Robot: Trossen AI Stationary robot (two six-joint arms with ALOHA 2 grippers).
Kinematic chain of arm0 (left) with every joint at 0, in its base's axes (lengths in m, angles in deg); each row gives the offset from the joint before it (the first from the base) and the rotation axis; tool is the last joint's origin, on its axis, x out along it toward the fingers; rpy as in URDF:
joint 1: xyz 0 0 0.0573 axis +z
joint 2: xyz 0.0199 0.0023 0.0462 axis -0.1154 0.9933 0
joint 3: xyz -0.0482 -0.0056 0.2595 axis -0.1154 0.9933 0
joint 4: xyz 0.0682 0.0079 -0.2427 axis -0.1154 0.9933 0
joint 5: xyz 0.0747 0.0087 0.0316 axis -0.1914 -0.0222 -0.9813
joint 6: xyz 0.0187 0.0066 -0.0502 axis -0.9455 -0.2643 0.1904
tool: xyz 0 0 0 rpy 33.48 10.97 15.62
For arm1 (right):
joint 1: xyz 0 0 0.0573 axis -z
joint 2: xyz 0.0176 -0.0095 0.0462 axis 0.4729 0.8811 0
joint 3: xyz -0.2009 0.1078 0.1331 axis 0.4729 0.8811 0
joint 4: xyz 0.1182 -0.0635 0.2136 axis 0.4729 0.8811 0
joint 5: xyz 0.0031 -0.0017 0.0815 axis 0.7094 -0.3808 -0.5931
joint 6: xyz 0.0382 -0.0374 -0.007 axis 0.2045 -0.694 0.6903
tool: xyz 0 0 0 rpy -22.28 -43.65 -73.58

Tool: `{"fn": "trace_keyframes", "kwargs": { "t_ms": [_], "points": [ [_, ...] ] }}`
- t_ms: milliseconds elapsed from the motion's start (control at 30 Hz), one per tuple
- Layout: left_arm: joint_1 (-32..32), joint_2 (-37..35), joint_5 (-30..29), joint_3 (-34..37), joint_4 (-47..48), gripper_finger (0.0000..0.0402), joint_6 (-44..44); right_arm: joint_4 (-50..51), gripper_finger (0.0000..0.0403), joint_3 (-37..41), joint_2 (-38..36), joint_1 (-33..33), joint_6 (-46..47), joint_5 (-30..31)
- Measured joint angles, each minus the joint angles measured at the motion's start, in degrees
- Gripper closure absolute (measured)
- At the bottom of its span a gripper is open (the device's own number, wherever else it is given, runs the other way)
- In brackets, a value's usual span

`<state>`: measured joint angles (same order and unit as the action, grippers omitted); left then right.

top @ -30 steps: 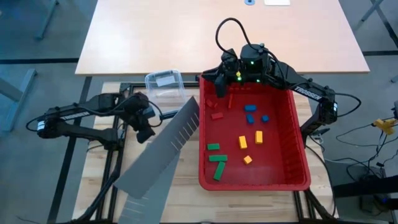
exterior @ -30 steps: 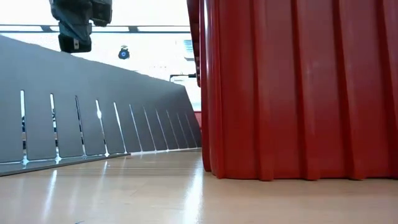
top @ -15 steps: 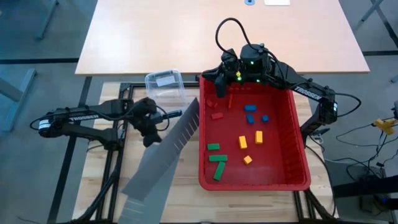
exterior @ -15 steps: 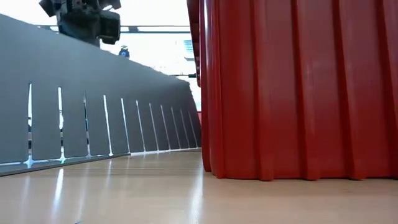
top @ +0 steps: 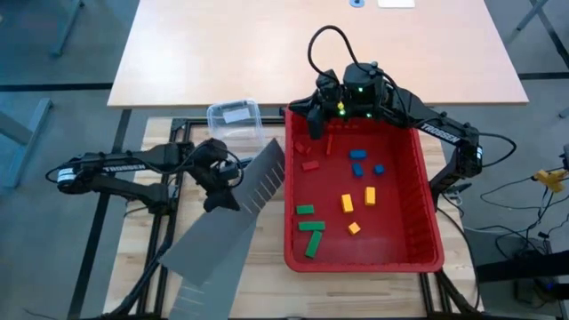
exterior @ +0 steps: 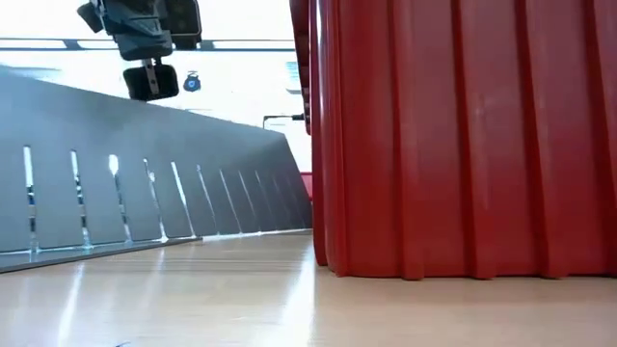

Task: Sort blocks
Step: Remove the bin divider from the red bin, then put the transparent bin into the middle left of the table

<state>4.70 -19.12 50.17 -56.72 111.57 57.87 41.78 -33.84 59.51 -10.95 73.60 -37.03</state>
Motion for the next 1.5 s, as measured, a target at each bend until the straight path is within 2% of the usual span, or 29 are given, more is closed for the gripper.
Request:
{"fn": "trace_keyframes", "kwargs": {
  "t_ms": [100, 167, 267, 367, 467, 733, 1000, 1300, 1433, 1500],
  "points": [
    [-0.4, 1.2, -0.8, 0.0, 0.2, 0.0402, -0.6, 0.0, 0.0389, 0.0, 0.0, 0.0, 0.0, 0.0],
    [-0.4, 1.3, -4.6, 0.0, 1.3, 0.0401, -1.2, 0.0, 0.0389, 0.0, 0.0, 0.0, 0.0, 0.0],
    [-0.1, 0.9, -14.6, 0.0, 6.0, 0.0402, -1.4, 0.0, 0.0389, 0.0, 0.0, 0.0, 0.0, 0.0],
    [0.2, 0.5, -26.4, -0.6, 14.5, 0.0401, -1.9, 0.0, 0.0389, 0.0, 0.0, 0.0, 0.1, 0.0],
    [0.3, 0.5, -31.4, -0.8, 20.9, 0.0401, -3.4, 0.0, 0.0389, 0.0, 0.0, 0.0, 0.0, 0.0],
    [0.3, 0.5, -31.8, 2.5, 20.8, 0.0401, -2.5, 0.0, 0.0389, 0.0, 0.0, 0.0, -0.5, 0.1],
    [0.2, 1.0, -18.6, 9.0, 7.6, 0.0401, 1.7, 0.0, 0.0389, 0.0, 0.0, 0.0, -0.3, 0.1],
    [0.1, 0.9, -20.7, 6.7, 8.9, 0.0401, -0.3, 0.0, 0.0389, 0.0, 0.0, 0.0, -0.3, 0.1],
    [0.1, 0.2, -23.6, 1.8, 8.8, 0.0401, -1.9, 0.0, 0.0389, 0.0, 0.0, 0.0, -0.4, 0.1],
    [0.1, -0.2, -27.3, -1.9, 9.3, 0.0401, -3.0, 0.0, 0.0389, 0.0, 0.0, 0.0, -0.4, 0.1]
  ]
}}
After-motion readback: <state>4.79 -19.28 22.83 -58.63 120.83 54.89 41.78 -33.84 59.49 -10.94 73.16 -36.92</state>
